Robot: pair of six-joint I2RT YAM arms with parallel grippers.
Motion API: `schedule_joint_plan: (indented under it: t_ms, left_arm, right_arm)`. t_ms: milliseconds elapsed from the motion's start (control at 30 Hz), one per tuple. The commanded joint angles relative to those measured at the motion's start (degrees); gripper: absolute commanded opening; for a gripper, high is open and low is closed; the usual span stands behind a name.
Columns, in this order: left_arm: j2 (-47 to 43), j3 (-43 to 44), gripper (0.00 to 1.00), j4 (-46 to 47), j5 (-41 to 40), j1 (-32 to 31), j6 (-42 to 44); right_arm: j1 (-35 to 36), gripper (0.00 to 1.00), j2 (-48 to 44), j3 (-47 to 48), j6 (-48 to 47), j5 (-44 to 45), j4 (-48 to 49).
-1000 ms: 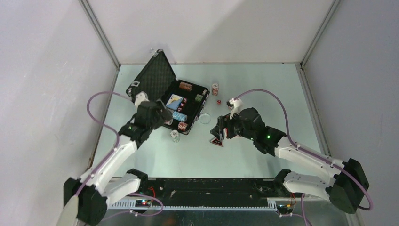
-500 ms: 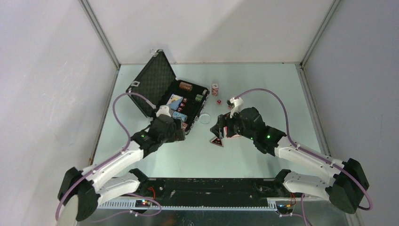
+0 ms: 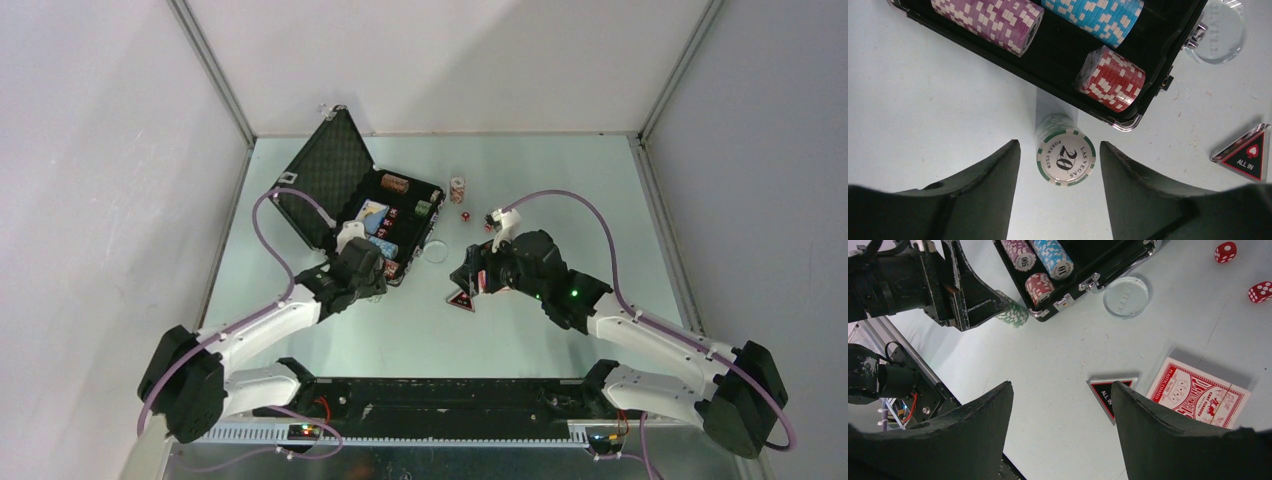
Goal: Pack up texas hold em set
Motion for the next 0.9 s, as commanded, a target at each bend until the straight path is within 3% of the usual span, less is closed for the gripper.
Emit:
schedule_joint_plan:
  t_ms: [0,167,367,500,633,867]
  left_arm:
    - [2.2,2.6,0.62,2.3,-0.6,-0.2,0.3]
    - [3.2,3.1,0.55,2.0,0.4,-0.2,0.7]
    - [-0.3,4.8,0.26,-0.4,0.8,-0.4,2.8]
    - [-4.8,6.8,0.2,-0.8,9.3,-0.5,6.4]
    - [-3.2,11.7,0.13,-3.8,25.5,-0.5,9.2]
    - [-3.7,13.3,0.11,-1.1,38.7,-0.5,8.5]
  right_arm:
    - [0.2,0.74,-0.9,0.0,0.5,0.6,1.4]
    - [0.2,0.74,-1.1,0.0,0.5,0.6,0.9]
    - [0.2,0.74,-1.1,0.0,-0.1,-0.7,1.1]
    - [0.3,0.76,-0.3,0.0,-2.6,-6.2,3.0]
    - [2.2,0.75,0.1,0.0,-8.0,-11.1,6.9]
    - [7.1,0.73,1.2,0.0,-13.8,-9.2,8.5]
